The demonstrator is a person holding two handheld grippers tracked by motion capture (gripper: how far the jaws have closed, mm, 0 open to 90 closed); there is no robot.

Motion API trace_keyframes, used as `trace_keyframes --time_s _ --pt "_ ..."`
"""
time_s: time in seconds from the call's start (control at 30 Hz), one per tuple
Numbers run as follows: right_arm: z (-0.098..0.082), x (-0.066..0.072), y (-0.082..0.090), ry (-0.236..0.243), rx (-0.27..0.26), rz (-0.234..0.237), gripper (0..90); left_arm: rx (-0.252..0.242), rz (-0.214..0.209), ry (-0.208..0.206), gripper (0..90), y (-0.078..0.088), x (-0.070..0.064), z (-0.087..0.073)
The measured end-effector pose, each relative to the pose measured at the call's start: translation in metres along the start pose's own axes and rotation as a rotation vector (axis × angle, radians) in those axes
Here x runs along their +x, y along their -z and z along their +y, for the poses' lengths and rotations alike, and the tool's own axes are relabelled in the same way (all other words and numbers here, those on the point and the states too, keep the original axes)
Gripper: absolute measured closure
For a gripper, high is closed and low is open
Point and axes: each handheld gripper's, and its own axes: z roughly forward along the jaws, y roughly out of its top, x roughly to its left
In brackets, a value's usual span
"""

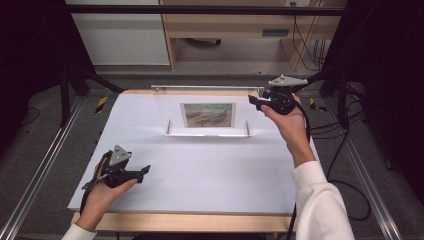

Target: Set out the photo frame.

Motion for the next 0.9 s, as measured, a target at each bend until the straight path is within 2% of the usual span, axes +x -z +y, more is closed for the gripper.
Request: trace_keyframes --time_s 0.13,0.37,0.6,0.9 --pt "0.002 -0.002 -0.004 -0.011 0.002 -0.005 53.5 0.012 0.018 -0.01 15.0 0.002 0.001 -0.006" --pt "0.005 -0.007 -0.014 -0.057 -0.012 -0.018 52.4 0.005 0.009 0.017 15.3 0.005 0.003 -0.009" --pt "0.004 -0.008 -0.018 -0.093 -0.023 -0.028 51.8 0.025 0.007 0.007 15.2 0.004 0.0 -0.013" --pt "0.004 -0.01 -0.022 -0.108 -0.021 -0.036 51.1 0.029 0.0 0.027 15.1 0.003 0.003 -0.016"
